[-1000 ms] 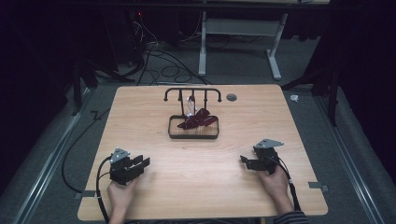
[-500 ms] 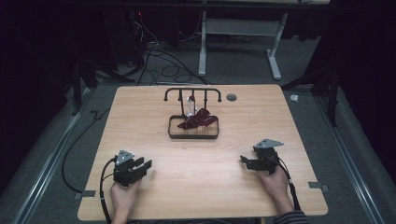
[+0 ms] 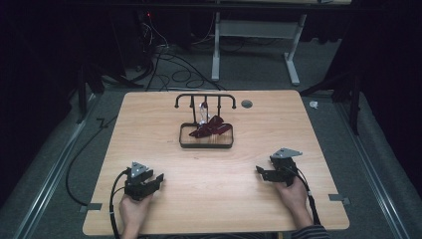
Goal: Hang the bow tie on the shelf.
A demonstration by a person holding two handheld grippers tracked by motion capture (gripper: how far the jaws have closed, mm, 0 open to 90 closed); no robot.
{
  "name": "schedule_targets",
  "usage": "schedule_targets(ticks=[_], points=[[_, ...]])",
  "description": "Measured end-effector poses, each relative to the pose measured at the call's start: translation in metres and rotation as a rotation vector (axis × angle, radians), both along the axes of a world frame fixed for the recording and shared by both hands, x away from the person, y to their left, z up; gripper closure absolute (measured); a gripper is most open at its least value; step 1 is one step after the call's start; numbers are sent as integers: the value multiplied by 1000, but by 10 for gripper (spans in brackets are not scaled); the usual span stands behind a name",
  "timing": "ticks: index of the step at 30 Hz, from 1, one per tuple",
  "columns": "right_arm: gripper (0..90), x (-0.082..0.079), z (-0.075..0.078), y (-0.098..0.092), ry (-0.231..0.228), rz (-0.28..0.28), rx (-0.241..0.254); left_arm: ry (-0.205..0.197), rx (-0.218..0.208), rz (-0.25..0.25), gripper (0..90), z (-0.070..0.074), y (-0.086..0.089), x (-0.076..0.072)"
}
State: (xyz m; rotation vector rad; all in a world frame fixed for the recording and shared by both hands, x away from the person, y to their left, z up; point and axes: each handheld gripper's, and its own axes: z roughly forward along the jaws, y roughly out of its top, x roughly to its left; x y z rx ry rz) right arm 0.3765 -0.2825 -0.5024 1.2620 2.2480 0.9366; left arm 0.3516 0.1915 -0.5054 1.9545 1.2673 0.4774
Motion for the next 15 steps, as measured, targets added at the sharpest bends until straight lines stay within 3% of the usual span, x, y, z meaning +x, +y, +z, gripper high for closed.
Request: schedule_targets(ticks=[4,15], points=[[283,0,0,0,0,0,0,-37,65,12,478,-2,-8,-2],[283,0,0,0,0,0,0,-27,60,-3,388,-2,-9,-1]])
